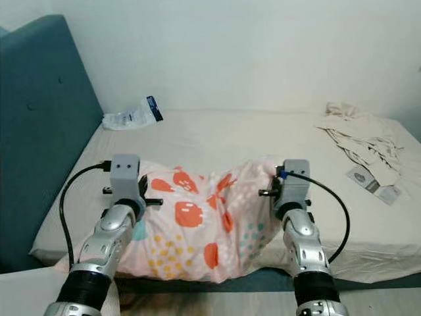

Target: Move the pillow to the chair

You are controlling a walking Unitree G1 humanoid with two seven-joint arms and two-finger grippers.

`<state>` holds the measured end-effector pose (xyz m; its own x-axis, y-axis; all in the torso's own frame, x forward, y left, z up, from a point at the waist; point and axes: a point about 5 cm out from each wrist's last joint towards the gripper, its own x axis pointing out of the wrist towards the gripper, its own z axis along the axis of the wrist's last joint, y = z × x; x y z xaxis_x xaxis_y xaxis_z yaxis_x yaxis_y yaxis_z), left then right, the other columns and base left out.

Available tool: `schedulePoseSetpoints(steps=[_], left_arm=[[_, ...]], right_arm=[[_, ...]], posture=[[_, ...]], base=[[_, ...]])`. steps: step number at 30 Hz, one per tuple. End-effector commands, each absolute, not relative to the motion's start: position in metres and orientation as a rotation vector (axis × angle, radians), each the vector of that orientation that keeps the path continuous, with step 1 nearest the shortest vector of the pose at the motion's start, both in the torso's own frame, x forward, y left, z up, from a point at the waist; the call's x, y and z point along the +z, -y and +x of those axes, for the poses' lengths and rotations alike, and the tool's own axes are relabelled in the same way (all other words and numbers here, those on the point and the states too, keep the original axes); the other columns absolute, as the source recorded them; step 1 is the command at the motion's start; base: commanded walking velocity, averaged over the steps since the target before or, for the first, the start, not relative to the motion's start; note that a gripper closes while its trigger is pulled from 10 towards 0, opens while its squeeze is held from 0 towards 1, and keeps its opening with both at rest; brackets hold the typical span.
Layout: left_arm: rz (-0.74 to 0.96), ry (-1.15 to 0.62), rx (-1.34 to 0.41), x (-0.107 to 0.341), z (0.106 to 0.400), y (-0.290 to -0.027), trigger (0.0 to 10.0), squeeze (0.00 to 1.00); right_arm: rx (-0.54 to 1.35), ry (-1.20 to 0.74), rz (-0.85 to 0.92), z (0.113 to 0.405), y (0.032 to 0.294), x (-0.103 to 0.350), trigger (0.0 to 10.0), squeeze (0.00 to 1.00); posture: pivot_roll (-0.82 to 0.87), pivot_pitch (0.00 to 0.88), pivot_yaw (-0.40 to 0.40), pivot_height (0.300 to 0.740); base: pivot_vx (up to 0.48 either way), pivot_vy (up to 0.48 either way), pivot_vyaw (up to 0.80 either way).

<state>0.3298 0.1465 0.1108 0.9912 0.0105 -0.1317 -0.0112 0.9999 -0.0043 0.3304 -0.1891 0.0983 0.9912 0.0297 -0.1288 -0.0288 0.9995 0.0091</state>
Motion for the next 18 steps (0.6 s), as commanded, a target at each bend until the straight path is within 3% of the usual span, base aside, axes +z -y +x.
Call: schedulePoseSetpoints(steps=[1,18], left_arm=[[-0.004,-0.096,-0.004,0.1195,0.3307,-0.1445,10.0,0.0],[-0.013,-0.084,-0.02,0.1202,0.3281,-0.1423,10.0,0.0]], right_arm=[[0.038,-0.1,0.022,0.3318,0.1871,0.1042,10.0,0.0],[0.043,-0.098,0.037,0.3319,0.1868,0.1064,10.0,0.0]], posture=[[0.01,0.071,0.006,0.74],[0.01,0.076,0.003,0.74]], base=[[0.0,0.0,0.0],[0.0,0.0,-0.05]])
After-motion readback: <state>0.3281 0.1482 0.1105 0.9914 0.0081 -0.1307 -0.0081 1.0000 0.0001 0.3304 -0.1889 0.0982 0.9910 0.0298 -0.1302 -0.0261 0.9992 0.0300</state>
